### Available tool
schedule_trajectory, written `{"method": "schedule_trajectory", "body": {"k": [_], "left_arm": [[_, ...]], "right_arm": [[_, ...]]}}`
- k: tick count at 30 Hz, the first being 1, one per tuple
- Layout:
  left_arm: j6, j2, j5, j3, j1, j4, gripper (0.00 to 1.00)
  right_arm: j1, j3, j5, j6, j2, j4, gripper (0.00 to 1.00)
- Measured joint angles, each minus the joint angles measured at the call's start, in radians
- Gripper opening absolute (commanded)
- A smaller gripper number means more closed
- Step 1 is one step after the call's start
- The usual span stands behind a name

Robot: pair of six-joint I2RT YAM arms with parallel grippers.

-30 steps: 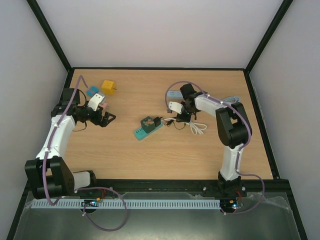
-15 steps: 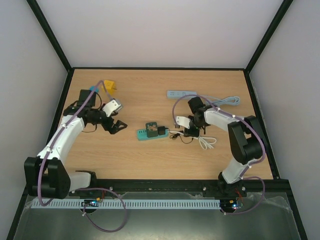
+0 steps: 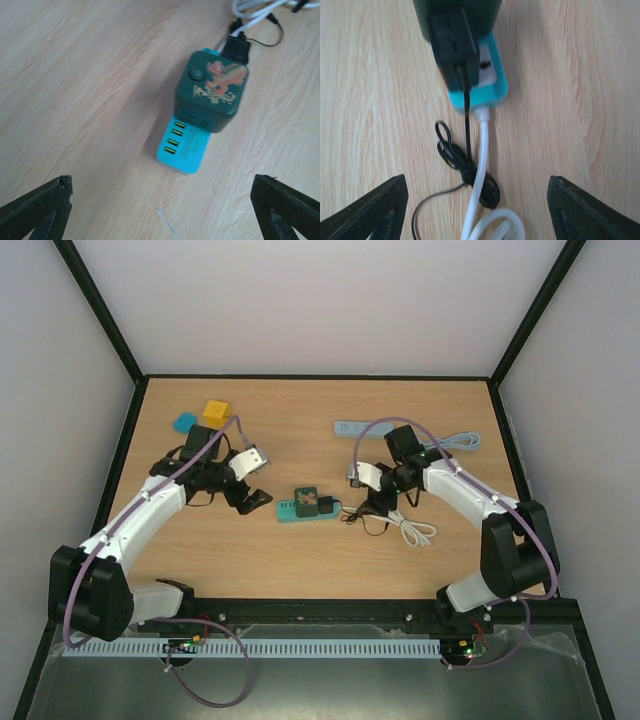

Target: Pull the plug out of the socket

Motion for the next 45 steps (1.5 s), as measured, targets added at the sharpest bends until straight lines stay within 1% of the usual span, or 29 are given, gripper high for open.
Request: {"method": "schedule_trajectory", "body": {"k": [4,8,11,14,15,22,27,30,34,37,42,45], "left_arm": [[-0.043,-0.013,-0.06,-0.01,0.0,0.067,0.99],[-0.093,-0.105,-0.13,-0.075,0.003,0.147,0.99],[-0.107,-0.18,-0.163,-0.1,0.01,0.172,0.99],[-0.105,-0.195,-0.164,-0.1,0.018,0.174,1.0],[-0.102,-0.194,-0.155,-0.1,0.021,0.167,0.99],[-0.068,-0.179,-0.052,-0.093,0.029,0.069,0.99],[-0.066,-0.185,-0.002,-0.093,0.035,0.06,0.99],[-0.066,-0.187,0.026,-0.093,0.035,0.062,0.99],[-0.049,-0.177,0.068,-0.101,0.035,0.079,0.99],[-0.025,-0.154,0.1,-0.119,0.027,0.087,1.0],[0.003,-0.077,0.116,-0.135,-0.015,0.106,1.0],[0.018,-0.016,0.12,-0.135,-0.048,0.121,0.97]], "right_arm": [[0.024,0.014,-0.059,0.03,-0.019,0.026,0.76],[0.089,0.018,-0.077,0.049,-0.011,0.056,0.75],[0.132,0.029,-0.081,0.053,0.016,0.082,0.73],[0.16,0.041,-0.08,0.055,0.051,0.105,0.72],[0.166,0.046,-0.08,0.056,0.066,0.114,0.7],[0.19,0.061,-0.078,0.056,0.154,0.173,0.49],[0.21,0.059,-0.078,0.063,0.169,0.209,0.32],[0.219,0.053,-0.082,0.076,0.169,0.242,0.25],[0.232,0.042,-0.093,0.092,0.169,0.274,0.2],[0.248,0.03,-0.101,0.104,0.169,0.301,0.18],[0.285,0.008,-0.117,0.13,0.169,0.351,0.17],[0.306,-0.001,-0.124,0.142,0.169,0.373,0.15]]}}
